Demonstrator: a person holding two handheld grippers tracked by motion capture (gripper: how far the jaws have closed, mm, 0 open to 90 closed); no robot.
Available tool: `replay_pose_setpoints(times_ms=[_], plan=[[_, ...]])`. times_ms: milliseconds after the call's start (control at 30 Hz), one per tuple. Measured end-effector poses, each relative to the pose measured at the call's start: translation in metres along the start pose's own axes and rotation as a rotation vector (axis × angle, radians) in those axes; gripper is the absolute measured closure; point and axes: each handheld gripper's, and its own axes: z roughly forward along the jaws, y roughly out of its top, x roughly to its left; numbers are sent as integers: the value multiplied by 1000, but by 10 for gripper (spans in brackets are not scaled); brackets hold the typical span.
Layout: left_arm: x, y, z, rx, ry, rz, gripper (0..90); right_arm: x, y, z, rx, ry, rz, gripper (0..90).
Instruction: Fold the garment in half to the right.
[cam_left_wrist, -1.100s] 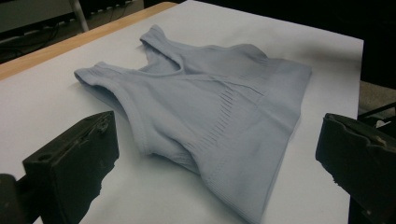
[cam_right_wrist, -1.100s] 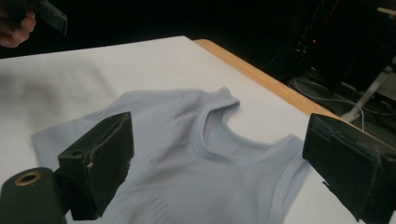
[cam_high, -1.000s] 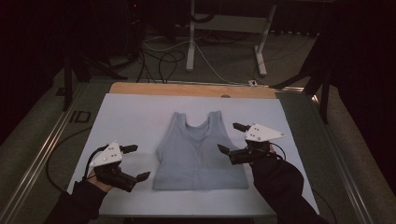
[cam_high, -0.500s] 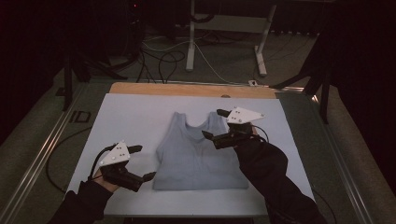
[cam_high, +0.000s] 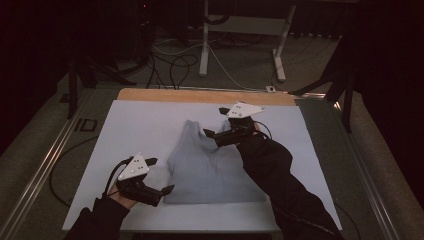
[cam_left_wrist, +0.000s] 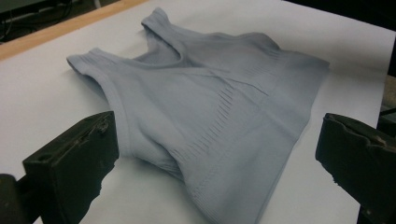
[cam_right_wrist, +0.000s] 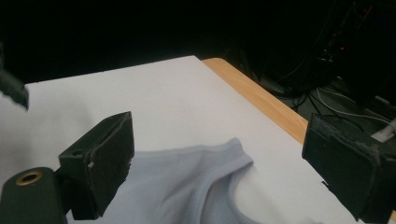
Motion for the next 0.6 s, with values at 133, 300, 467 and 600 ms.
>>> replay_pose_setpoints(times_ms=[133, 300, 467, 600], plan=[[-4, -3, 7, -1, 21, -4, 6, -2, 2, 10, 2, -3, 10, 92], [-8, -6, 17, 16, 55, -5, 6, -4, 4, 29, 14, 0, 23, 92], [-12, -11, 24, 46, 111, -24, 6, -6, 3, 53, 48, 5, 35, 92], [-14, -17, 28, 63, 143, -46, 6, -6, 1, 65, 57, 8, 47, 92]])
